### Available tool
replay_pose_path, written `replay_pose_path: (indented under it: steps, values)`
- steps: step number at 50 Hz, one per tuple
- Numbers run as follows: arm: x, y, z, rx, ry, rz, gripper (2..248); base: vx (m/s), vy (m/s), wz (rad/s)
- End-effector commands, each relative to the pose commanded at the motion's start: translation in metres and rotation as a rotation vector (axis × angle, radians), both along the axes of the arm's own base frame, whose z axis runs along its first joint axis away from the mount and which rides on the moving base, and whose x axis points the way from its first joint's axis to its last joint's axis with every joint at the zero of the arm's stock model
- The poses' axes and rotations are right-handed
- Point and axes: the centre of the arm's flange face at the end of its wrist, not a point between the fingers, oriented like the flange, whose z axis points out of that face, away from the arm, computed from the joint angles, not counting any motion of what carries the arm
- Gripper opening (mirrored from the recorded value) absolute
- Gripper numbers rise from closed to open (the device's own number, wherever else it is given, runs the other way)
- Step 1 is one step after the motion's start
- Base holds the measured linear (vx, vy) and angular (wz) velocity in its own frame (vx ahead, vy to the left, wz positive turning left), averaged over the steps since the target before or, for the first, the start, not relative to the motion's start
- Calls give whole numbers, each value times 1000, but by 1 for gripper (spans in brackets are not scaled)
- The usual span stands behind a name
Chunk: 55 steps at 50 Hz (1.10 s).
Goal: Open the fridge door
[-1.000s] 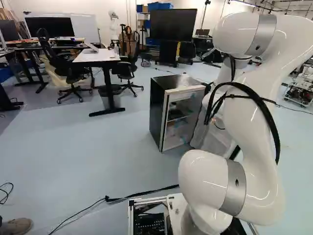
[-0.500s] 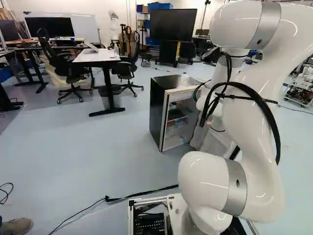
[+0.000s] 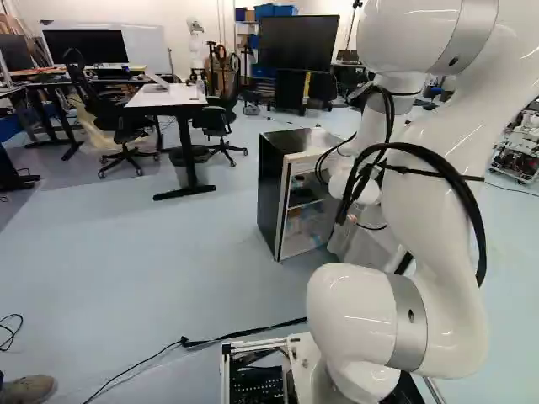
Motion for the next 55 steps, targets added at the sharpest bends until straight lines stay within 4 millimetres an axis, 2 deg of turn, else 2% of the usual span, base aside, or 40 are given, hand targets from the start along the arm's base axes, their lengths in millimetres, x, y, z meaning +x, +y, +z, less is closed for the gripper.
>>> replay_pose_path:
  steps: [24,55]
  values:
    - [-9,46,5,-31,39,292,247,0,0,0]
    - [-10,55,9,-34,39,353,247,0,0,0]
